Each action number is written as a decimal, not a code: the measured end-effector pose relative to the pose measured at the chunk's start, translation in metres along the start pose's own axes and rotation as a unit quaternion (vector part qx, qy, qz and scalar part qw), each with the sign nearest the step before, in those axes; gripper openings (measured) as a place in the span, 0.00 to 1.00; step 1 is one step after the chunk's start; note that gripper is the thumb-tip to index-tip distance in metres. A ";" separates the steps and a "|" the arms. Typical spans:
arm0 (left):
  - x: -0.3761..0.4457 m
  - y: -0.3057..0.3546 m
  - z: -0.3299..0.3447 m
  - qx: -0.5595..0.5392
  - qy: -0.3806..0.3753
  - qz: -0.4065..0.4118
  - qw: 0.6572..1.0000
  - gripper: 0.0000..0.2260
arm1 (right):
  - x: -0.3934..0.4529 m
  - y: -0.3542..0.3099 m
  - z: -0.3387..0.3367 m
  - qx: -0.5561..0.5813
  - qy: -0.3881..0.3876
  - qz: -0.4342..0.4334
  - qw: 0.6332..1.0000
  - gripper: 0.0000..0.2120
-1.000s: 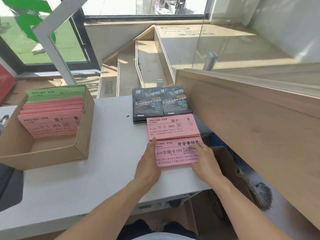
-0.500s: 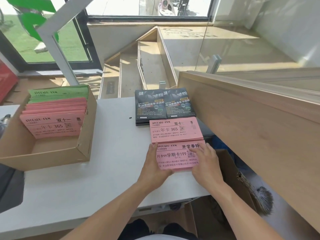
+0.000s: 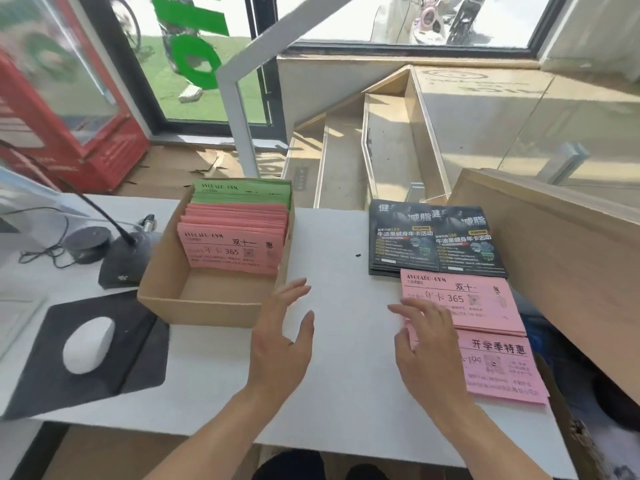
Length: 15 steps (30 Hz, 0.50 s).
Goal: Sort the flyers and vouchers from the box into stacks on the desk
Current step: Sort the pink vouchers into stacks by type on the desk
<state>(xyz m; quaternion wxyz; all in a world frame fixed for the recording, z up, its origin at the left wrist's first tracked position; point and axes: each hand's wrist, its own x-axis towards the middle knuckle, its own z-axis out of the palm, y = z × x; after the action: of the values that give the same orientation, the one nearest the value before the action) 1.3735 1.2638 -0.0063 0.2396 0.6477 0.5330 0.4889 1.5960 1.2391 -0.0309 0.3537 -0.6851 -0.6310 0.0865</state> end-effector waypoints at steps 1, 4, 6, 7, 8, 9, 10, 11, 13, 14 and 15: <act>0.011 -0.009 -0.015 0.012 0.013 0.004 1.000 0.18 | 0.009 -0.014 0.013 0.018 -0.007 -0.011 1.000 0.18; 0.047 -0.037 -0.058 0.054 0.044 0.022 0.997 0.16 | 0.038 -0.066 0.053 0.062 -0.039 -0.037 0.997 0.21; 0.074 -0.059 -0.087 0.114 0.051 0.031 0.992 0.18 | 0.062 -0.103 0.079 0.077 -0.074 -0.056 0.993 0.21; 0.088 -0.072 -0.101 0.151 0.038 0.027 0.987 0.19 | 0.075 -0.120 0.092 0.077 -0.099 -0.065 0.990 0.22; 0.101 -0.086 -0.114 0.193 0.010 0.017 0.981 0.21 | 0.087 -0.135 0.105 0.067 -0.127 -0.074 0.987 0.22; 0.114 -0.101 -0.128 0.237 -0.028 0.006 0.971 0.23 | 0.101 -0.150 0.120 0.042 -0.151 -0.083 0.984 0.23; 0.123 -0.111 -0.136 0.281 -0.068 -0.002 0.957 0.26 | 0.112 -0.159 0.131 0.007 -0.166 -0.093 0.982 0.24; 0.128 -0.118 -0.140 0.312 -0.106 -0.013 0.944 0.29 | 0.120 -0.164 0.141 -0.033 -0.170 -0.104 0.979 0.25; 0.136 -0.130 -0.146 0.338 -0.166 -0.037 0.925 0.36 | 0.133 -0.174 0.162 -0.120 -0.168 -0.112 0.972 0.27; 0.139 -0.133 -0.145 0.344 -0.188 -0.037 0.919 0.39 | 0.136 -0.177 0.171 -0.160 -0.170 -0.108 0.966 0.29; 0.140 -0.134 -0.143 0.346 -0.203 -0.037 0.915 0.41 | 0.137 -0.178 0.177 -0.189 -0.172 -0.103 0.961 0.30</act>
<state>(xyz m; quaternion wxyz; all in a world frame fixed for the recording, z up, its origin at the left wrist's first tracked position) 1.1785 1.4054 -0.0064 0.1212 0.7554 0.6321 0.1227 1.3795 1.4239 -0.0103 0.1106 -0.6454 -0.7545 0.0450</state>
